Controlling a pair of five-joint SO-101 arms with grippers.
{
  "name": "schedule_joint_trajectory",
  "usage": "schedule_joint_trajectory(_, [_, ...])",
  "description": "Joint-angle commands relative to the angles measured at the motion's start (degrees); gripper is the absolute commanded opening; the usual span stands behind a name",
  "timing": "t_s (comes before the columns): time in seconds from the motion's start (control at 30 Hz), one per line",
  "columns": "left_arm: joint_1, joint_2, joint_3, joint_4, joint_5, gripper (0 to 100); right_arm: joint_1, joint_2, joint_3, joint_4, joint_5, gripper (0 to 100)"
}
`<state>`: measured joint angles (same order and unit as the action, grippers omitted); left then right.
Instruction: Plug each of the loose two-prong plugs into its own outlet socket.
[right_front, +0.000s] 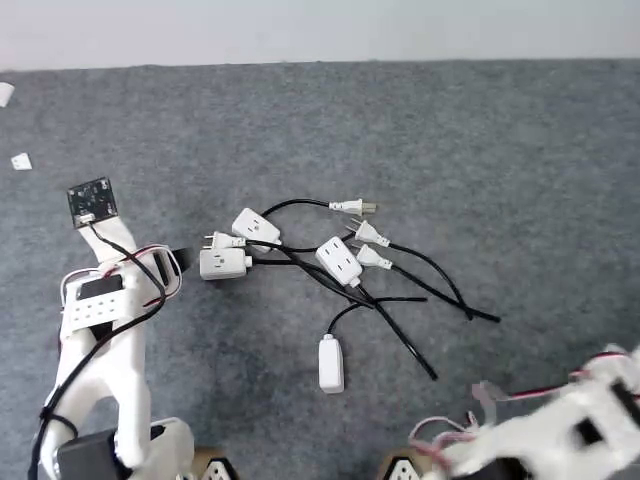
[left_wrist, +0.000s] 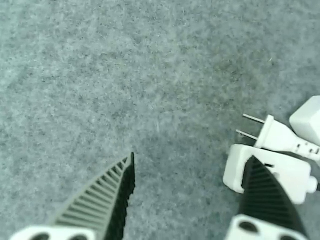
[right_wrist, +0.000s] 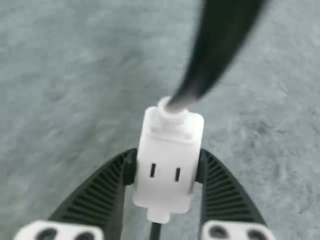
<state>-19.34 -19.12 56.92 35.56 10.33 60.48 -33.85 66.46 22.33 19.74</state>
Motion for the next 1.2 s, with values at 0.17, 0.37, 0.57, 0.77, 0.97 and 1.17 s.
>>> schedule_joint_trajectory(0.17, [0.70, -0.18, -1.10, -0.79, 0.09, 32, 7.16, 25.54, -25.49, 0.22, -2.81, 16.5])
schedule_joint_trajectory(0.37, [0.79, -0.18, -1.10, -0.70, 0.09, 32, 6.29, 30.81, -46.95, 28.53, -2.73, 21.6])
schedule_joint_trajectory(0.57, [0.70, -0.18, -1.01, -0.70, 0.09, 32, 4.00, 34.07, -62.24, 44.88, 0.53, 28.9])
schedule_joint_trajectory(0.77, [0.88, -0.53, -0.84, -0.53, 0.09, 32, 3.21, 34.24, -64.79, 49.89, 0.53, 17.0])
schedule_joint_trajectory(0.97, [4.31, -0.79, -1.27, 4.66, 0.18, 31, 3.56, 34.68, -65.14, 49.10, 1.05, 0.9])
schedule_joint_trajectory(1.17, [14.51, -8.79, 1.80, 10.37, -2.46, 10, 5.23, 34.77, -64.62, 50.42, 2.73, 0.9])
